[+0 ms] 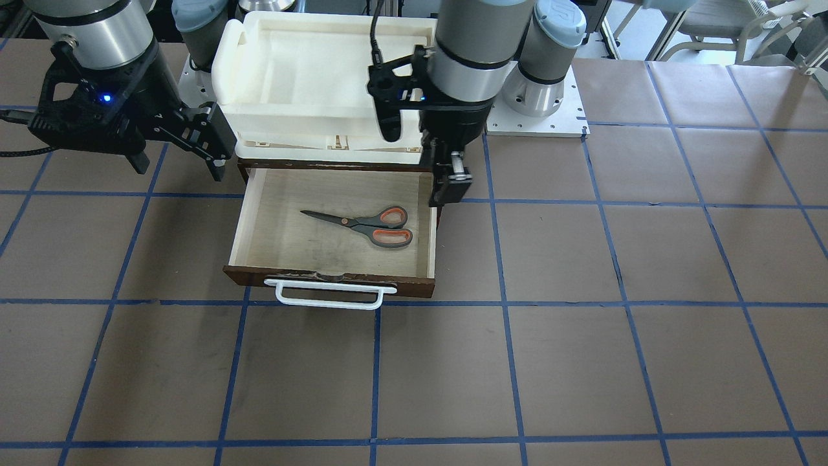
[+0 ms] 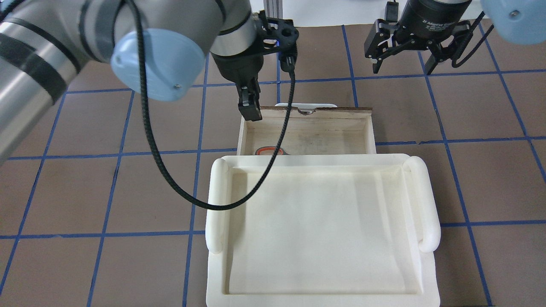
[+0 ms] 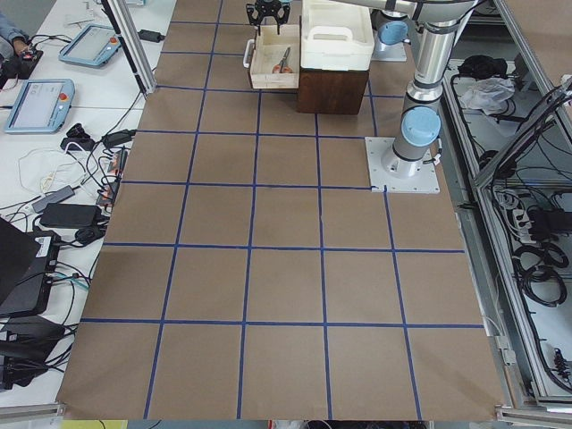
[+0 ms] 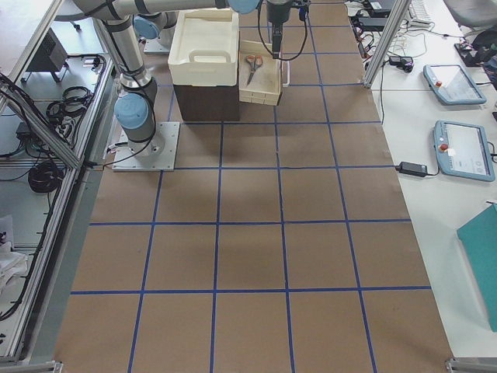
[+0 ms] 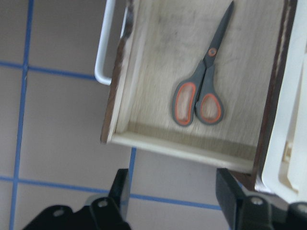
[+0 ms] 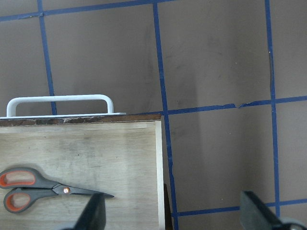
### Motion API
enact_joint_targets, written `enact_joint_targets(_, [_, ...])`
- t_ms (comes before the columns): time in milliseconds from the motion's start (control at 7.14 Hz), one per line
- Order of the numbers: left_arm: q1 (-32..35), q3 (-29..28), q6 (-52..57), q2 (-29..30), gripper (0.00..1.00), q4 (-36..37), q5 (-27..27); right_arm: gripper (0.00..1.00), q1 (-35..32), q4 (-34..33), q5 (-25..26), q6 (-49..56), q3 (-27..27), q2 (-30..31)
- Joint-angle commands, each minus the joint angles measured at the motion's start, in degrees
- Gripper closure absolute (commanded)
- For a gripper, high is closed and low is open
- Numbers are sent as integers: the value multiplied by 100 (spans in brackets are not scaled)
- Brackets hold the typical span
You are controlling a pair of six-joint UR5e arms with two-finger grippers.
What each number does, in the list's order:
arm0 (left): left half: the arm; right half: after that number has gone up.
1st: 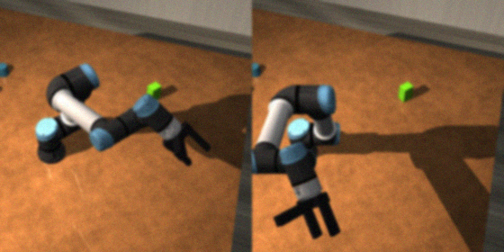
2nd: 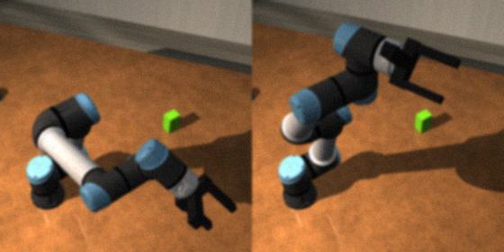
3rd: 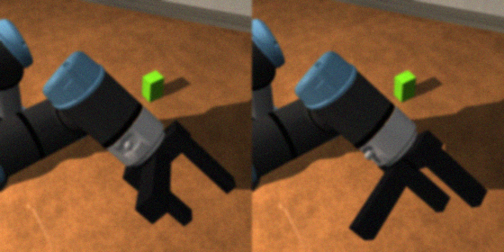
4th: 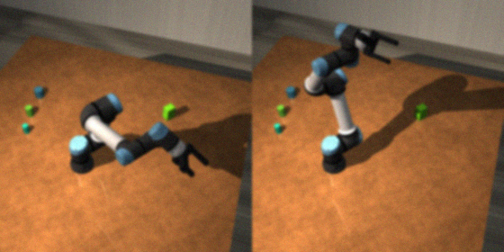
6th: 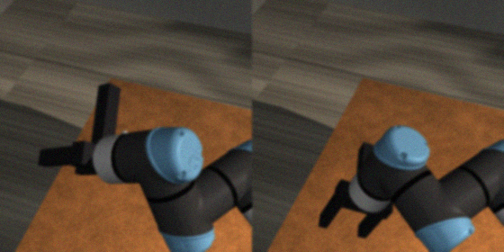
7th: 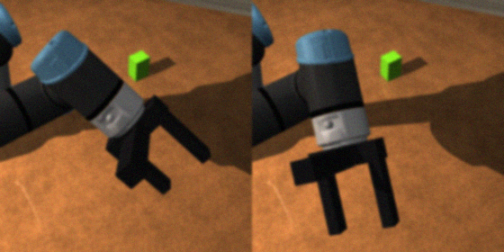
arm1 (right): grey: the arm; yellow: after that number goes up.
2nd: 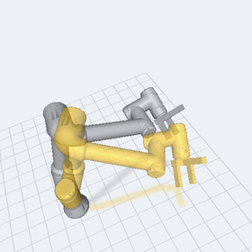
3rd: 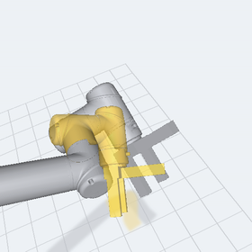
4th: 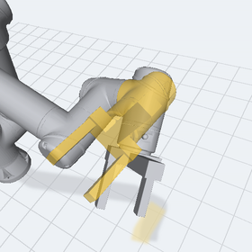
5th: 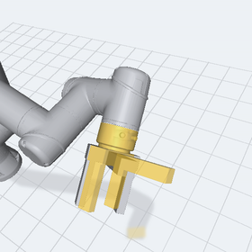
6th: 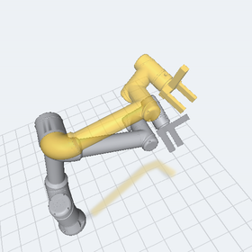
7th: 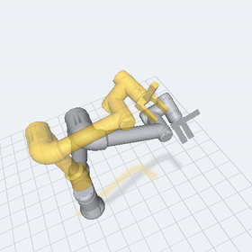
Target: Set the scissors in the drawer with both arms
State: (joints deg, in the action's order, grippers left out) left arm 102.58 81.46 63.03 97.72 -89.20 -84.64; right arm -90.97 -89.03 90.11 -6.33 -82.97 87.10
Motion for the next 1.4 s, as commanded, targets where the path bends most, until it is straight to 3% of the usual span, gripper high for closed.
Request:
enact_joint_targets(0, [-930, 10, -1540, -532, 30, -448, -428, 0, 0, 0, 7, 0, 0, 0])
enact_joint_targets(280, [-1457, 80, -3132, -727, 16, -572, -361, 0, 0, 0, 7, 0, 0, 0])
enact_joint_targets(420, [-1452, 159, -3862, -841, 0, -633, -421, 0, 0, 0, 7, 0, 0, 0])
enact_joint_targets(560, [-1451, 238, -4530, -920, 0, -904, -439, 0, 0, 0, 7, 0, 0, 0])
enact_joint_targets(840, [-1521, 475, -4816, -1026, 0, -898, -431, 0, 0, 0, 7, -9, 0, -9])
enact_joint_targets(1120, [-1452, 485, -6122, -992, 0, -836, -273, 0, 9, 0, 16, 0, 0, -9])
enact_joint_targets(1260, [-1434, 493, -6215, -957, 0, -836, -264, 0, 9, 0, 16, 0, -9, -9])
